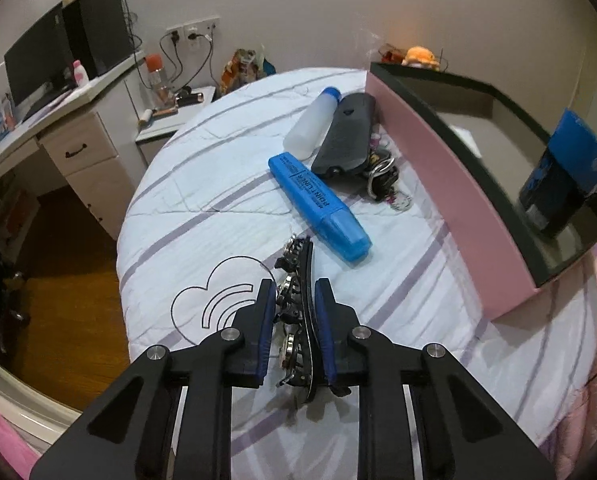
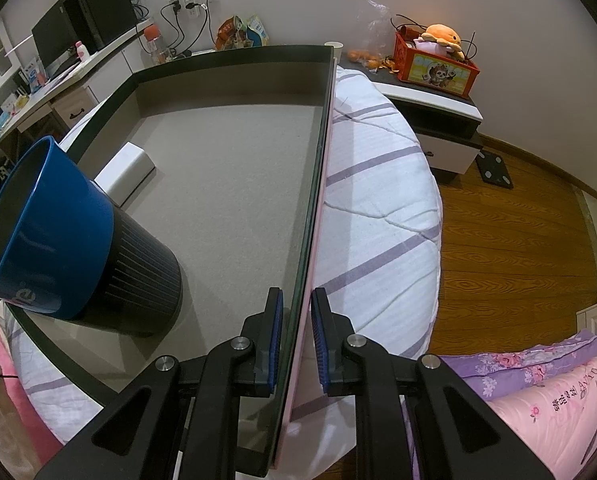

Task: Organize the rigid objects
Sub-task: 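Close the left tool on the black hair clip and lift it, then carry the hair clip over the tray, lower it, open the left tool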

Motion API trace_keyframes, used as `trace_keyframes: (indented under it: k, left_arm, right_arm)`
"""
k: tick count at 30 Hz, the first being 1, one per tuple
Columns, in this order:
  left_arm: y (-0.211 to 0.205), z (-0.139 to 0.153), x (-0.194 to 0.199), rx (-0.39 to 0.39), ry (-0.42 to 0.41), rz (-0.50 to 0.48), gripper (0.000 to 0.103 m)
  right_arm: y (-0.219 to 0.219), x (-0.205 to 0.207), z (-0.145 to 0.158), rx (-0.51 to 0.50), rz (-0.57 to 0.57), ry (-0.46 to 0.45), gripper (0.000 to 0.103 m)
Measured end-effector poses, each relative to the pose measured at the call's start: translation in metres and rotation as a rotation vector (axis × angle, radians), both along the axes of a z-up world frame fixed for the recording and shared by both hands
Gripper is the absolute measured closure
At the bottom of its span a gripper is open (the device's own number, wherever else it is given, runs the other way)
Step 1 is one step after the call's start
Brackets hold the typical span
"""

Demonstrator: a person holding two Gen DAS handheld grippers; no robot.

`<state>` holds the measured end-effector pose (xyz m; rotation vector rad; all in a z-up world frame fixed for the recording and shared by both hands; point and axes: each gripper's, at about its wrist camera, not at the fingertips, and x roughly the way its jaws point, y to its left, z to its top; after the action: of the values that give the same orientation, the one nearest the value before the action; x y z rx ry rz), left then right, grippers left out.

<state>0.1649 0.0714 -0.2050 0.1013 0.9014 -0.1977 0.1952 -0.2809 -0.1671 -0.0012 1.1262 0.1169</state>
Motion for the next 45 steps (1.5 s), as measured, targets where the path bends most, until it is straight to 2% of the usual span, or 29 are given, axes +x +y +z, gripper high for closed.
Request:
trace_keyframes:
  k: [3, 4, 5, 6, 9, 13, 17, 20, 28, 33, 36, 40, 45]
  left_arm:
    - [0.003, 0.012, -0.008, -0.036, -0.015, -0.018, 0.083]
    - [0.004, 0.016, -0.010, -0.050, -0.021, -0.027, 0.085]
    - [0.005, 0.022, -0.012, -0.064, -0.035, -0.032, 0.091]
    - [0.005, 0.026, -0.013, -0.074, -0.040, -0.039, 0.091]
    - [0.006, 0.040, -0.017, -0.070, -0.074, -0.045, 0.091]
    - [0.005, 0.035, -0.013, -0.067, -0.055, -0.051, 0.091]
    - [0.006, 0.029, -0.016, -0.119, -0.048, -0.056, 0.091]
    - [0.002, 0.034, -0.018, -0.124, -0.058, -0.068, 0.091]
    - [-0.016, 0.079, -0.024, -0.136, -0.153, -0.124, 0.091]
    - [-0.055, 0.101, -0.018, -0.154, -0.188, -0.215, 0.091]
    - [-0.087, 0.100, -0.010, -0.148, -0.174, -0.272, 0.091]
    - [-0.123, 0.081, 0.004, -0.121, -0.119, -0.308, 0.091]
    - [-0.147, 0.052, 0.016, -0.091, -0.052, -0.308, 0.091]
  right_arm:
    - [0.001, 0.000, 0.000, -0.001, 0.000, 0.000, 0.087]
    - [0.000, 0.000, 0.000, -0.001, 0.001, 0.000, 0.087]
    - [0.000, 0.000, 0.000, 0.002, -0.001, 0.000, 0.087]
    - [0.000, 0.000, 0.000, 0.002, 0.000, 0.000, 0.087]
    - [0.000, 0.000, 0.000, 0.002, 0.001, 0.000, 0.087]
    - [0.001, 0.000, -0.001, 0.004, 0.000, -0.001, 0.087]
    - [0.000, 0.000, -0.001, 0.006, 0.001, 0.000, 0.087]
    - [0.003, -0.001, -0.001, 0.004, 0.004, 0.002, 0.087]
    - [0.003, -0.002, -0.001, 0.011, 0.004, -0.002, 0.087]
    - [0.002, -0.003, -0.001, 0.007, 0.007, -0.001, 0.087]
    - [0.001, -0.003, -0.001, 0.015, 0.007, -0.002, 0.087]
    - [0.000, -0.003, -0.001, 0.014, 0.008, -0.002, 0.087]
    - [0.001, -0.003, -0.001, 0.018, 0.011, -0.002, 0.087]
